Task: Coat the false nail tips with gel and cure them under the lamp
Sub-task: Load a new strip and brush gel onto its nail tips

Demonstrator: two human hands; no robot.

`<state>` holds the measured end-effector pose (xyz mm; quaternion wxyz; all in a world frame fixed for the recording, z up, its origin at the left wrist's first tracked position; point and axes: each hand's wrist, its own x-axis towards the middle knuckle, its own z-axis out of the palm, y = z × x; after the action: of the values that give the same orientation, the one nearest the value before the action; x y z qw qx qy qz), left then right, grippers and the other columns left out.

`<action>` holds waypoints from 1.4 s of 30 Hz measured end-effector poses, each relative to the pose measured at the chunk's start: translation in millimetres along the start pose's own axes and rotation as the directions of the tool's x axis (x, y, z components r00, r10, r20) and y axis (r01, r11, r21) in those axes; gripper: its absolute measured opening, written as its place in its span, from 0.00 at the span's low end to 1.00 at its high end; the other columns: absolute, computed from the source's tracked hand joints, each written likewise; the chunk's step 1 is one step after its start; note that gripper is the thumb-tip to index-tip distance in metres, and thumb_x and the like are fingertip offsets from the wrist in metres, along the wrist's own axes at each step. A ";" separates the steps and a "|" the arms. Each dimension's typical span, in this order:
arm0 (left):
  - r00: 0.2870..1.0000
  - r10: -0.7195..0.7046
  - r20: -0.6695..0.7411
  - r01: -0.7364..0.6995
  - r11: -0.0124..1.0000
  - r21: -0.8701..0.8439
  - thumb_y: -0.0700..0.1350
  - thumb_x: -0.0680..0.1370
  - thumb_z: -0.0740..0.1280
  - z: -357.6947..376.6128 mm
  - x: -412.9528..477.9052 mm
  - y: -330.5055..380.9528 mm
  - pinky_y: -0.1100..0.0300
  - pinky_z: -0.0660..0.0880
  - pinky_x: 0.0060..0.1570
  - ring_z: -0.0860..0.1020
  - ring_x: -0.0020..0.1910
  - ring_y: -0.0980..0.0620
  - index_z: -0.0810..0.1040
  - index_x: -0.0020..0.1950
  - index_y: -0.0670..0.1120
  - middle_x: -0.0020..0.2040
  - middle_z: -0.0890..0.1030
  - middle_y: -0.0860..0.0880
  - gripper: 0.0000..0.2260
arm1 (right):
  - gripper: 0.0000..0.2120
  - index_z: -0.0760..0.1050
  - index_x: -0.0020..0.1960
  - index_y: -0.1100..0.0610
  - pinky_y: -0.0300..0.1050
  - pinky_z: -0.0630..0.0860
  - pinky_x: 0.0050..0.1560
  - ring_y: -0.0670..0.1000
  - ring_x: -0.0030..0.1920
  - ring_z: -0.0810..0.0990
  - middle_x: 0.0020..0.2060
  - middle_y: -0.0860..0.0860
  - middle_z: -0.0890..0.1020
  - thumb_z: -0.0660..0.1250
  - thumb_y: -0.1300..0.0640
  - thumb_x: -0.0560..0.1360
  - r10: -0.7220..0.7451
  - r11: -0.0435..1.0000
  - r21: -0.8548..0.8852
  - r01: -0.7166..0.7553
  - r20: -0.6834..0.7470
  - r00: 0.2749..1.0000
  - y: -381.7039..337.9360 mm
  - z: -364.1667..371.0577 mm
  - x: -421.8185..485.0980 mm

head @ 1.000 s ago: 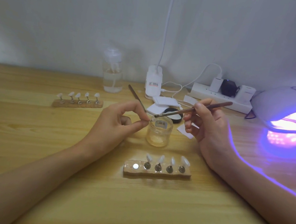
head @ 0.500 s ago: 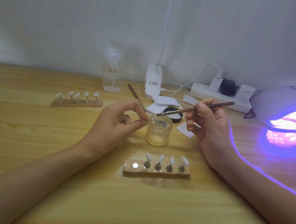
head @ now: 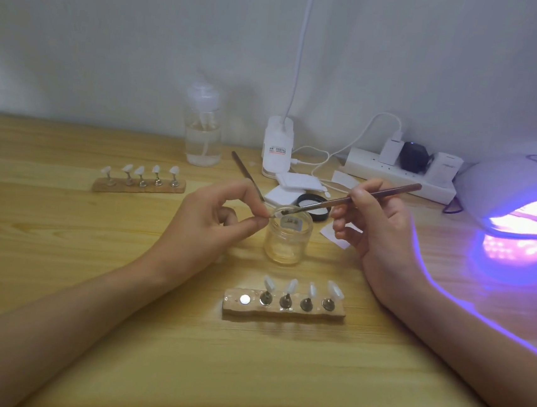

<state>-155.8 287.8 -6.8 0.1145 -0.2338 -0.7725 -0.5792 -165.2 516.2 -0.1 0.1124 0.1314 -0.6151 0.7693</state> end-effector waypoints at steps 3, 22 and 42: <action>1.000 -0.018 -0.001 0.018 1.000 -0.008 0.46 0.72 0.72 -0.1 0.5 -0.1 0.66 0.67 0.23 0.67 0.23 0.53 0.78 0.40 0.49 0.44 0.79 0.39 0.04 | 0.05 0.71 0.44 0.54 0.38 0.75 0.31 0.49 0.31 0.79 0.32 0.52 0.81 0.63 0.57 0.79 -0.004 0.999 0.050 0.002 0.035 0.999 -2.1 0.8 0.7; 0.998 -0.053 -0.016 0.053 0.999 -0.006 0.44 0.72 0.74 -0.1 -0.9 2.4 0.67 0.66 0.27 0.68 0.26 0.56 0.80 0.40 0.49 0.43 0.82 0.48 0.04 | 0.05 0.71 0.45 0.55 0.39 0.75 0.31 0.49 0.31 0.78 0.32 0.52 0.81 0.63 0.57 0.79 -0.006 1.000 0.019 0.005 0.060 0.998 -0.9 2.1 -0.7; 0.997 -0.080 -0.020 0.080 0.997 -0.013 0.39 0.74 0.75 0.0 -0.8 4.1 0.67 0.65 0.26 0.68 0.26 0.56 0.79 0.39 0.46 0.42 0.82 0.47 0.07 | 0.06 0.71 0.45 0.54 0.38 0.75 0.31 0.48 0.30 0.78 0.32 0.52 0.81 0.62 0.59 0.81 0.015 1.000 0.023 -0.015 0.003 1.000 0.4 -0.3 -0.1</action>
<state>-153.1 288.5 -3.7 0.0978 -0.1972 -0.7766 -0.5903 -165.3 516.4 -0.5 0.1042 0.1288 -0.6074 0.7769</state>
